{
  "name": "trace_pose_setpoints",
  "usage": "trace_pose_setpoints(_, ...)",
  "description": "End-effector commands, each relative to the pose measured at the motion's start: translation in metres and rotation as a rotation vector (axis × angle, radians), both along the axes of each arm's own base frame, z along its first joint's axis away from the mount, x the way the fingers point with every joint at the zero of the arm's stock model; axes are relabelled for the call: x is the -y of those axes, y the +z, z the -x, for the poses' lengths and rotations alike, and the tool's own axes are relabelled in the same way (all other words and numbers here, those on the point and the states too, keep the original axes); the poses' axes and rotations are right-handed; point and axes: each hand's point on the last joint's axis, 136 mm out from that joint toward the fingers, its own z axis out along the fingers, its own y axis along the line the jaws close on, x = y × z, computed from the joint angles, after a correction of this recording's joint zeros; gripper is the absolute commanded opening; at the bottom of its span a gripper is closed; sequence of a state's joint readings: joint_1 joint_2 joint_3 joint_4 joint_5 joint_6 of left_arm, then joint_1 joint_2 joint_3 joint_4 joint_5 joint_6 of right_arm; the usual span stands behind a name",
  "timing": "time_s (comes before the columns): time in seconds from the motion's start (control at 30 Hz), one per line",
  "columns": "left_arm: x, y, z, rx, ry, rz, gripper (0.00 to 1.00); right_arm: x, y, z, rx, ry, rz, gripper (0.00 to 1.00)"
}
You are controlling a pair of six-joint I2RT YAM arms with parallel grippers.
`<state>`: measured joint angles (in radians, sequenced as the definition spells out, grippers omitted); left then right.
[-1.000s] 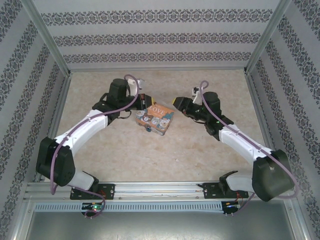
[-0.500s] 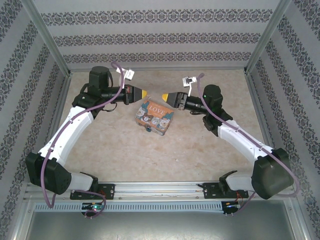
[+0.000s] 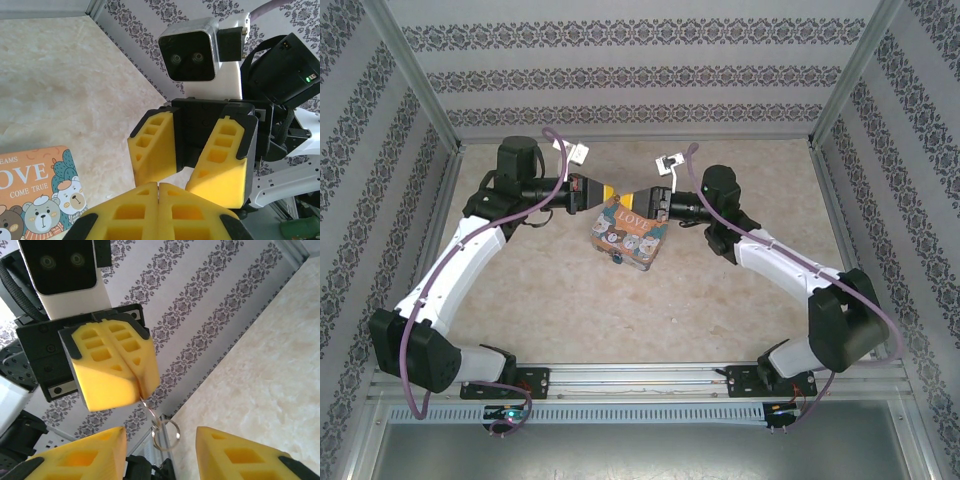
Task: Unlock a padlock with a key
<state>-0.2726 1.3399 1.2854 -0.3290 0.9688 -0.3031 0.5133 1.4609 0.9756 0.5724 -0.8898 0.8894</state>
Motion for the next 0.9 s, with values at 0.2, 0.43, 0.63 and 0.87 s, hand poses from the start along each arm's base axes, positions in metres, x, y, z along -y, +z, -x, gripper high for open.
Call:
trace_pose_setpoints(0.2,-0.004,0.01,0.005,0.043,0.005,0.02,0.0,-0.017,0.022,0.011,0.057,0.077,-0.044,0.36)
trace_pose_setpoints(0.43,-0.005,0.009,0.005,0.048,0.014,0.016,0.0,-0.021,0.015,0.011,0.038,0.084,-0.036,0.32)
trace_pose_setpoints(0.63,-0.007,0.009,0.005,0.056,0.017,0.005,0.0,-0.021,0.012,0.011,0.03,0.086,-0.032,0.24)
trace_pose_setpoints(0.87,-0.009,0.006,0.004,0.057,0.024,-0.008,0.0,-0.022,0.009,0.011,0.024,0.08,-0.027,0.12)
